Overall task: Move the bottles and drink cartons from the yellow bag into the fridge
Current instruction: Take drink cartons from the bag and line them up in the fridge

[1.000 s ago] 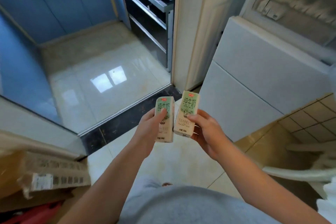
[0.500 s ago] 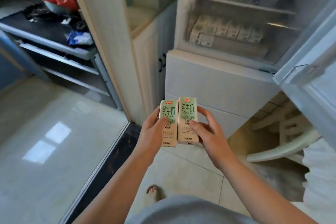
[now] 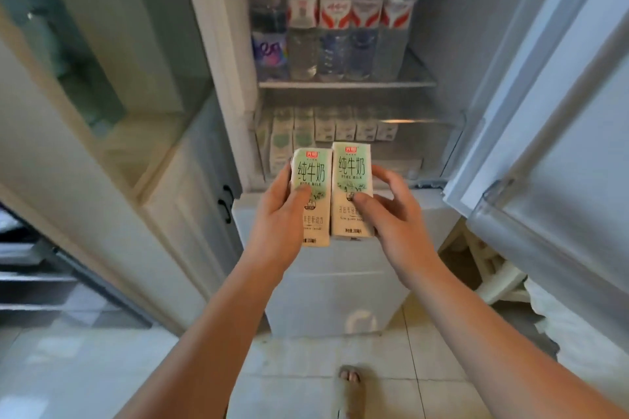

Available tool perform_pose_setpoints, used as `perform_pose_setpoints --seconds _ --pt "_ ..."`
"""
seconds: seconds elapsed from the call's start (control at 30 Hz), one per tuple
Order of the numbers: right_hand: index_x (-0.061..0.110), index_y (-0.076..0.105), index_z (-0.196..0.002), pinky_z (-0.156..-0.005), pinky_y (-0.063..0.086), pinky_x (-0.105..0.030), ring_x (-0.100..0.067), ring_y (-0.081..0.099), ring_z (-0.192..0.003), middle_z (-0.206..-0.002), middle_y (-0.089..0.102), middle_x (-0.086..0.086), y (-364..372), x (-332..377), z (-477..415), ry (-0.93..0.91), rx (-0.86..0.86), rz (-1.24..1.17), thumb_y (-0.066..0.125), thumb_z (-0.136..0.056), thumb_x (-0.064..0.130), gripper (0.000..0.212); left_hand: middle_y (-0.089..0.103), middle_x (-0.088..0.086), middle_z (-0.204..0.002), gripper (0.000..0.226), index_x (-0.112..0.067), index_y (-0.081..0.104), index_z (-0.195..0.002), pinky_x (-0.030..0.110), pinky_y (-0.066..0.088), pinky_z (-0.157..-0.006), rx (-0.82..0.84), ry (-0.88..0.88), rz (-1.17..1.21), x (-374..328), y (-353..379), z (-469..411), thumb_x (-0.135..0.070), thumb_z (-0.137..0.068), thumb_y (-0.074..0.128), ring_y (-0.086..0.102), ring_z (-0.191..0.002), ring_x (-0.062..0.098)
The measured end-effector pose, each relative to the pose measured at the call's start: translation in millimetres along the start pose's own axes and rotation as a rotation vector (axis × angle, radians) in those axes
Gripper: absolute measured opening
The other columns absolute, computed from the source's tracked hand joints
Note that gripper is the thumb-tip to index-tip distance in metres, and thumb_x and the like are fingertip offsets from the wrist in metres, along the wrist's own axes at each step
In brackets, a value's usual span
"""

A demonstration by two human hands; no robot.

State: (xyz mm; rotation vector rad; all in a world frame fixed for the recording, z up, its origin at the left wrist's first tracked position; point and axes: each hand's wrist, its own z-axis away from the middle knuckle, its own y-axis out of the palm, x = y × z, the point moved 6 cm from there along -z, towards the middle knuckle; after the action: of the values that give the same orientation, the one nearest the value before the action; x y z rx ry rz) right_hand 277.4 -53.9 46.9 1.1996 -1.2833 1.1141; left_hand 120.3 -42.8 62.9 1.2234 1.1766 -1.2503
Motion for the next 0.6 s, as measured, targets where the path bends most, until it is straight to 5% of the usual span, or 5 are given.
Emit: perform_pose_setpoints --seconds 0.13,0.27,0.4,0.6 --pt "0.027 0.049 -0.127 -0.074 0.061 -0.032 -0.016 0.073 -0.089 -0.097 0.076 0.007 -11.8 38.3 -52.6 -0.116 -0.009 0.042 0.060 -0.096 0.017 0.034 0.074 -0.007 -0.104 0.033 -0.035 0.060 -0.124 0.023 0.055 -0.063 0.010 0.095 -0.023 -38.1 13.9 -51.1 -0.017 -0.105 0.040 0.072 -0.089 0.009" --pt "0.022 0.050 -0.124 -0.062 0.058 -0.022 -0.009 0.074 -0.084 -0.093 0.075 0.015 -22.8 71.4 -101.7 -0.147 0.019 0.075 0.060 -0.096 0.017 0.031 0.075 -0.011 -0.091 0.028 -0.039 0.063 -0.104 0.018 0.051 -0.053 -0.040 0.096 -0.015 -67.0 23.7 -98.1 -0.019 -0.104 0.043 0.072 -0.076 0.004" --pt "0.018 0.053 -0.120 -0.047 0.045 -0.011 -0.001 0.071 -0.068 -0.087 0.075 0.007 -34.8 85.3 -154.4 -0.061 0.015 0.128 0.062 -0.095 0.023 0.026 0.077 -0.001 -0.089 0.015 -0.026 0.065 -0.105 0.031 0.054 -0.059 -0.073 -0.049 -0.017 -76.3 29.1 -152.5 -0.023 -0.101 0.051 0.074 -0.079 0.016" --pt "0.013 0.057 -0.110 -0.040 0.040 -0.014 -0.002 0.061 -0.048 -0.062 0.071 0.008 -49.4 72.6 -216.0 0.144 -0.006 0.240 0.063 -0.093 0.032 0.027 0.077 0.009 -0.092 0.017 -0.007 0.064 -0.111 0.033 0.058 -0.061 0.137 -0.315 -0.036 -78.5 39.6 -217.6 -0.015 -0.098 0.056 0.075 -0.080 0.020"
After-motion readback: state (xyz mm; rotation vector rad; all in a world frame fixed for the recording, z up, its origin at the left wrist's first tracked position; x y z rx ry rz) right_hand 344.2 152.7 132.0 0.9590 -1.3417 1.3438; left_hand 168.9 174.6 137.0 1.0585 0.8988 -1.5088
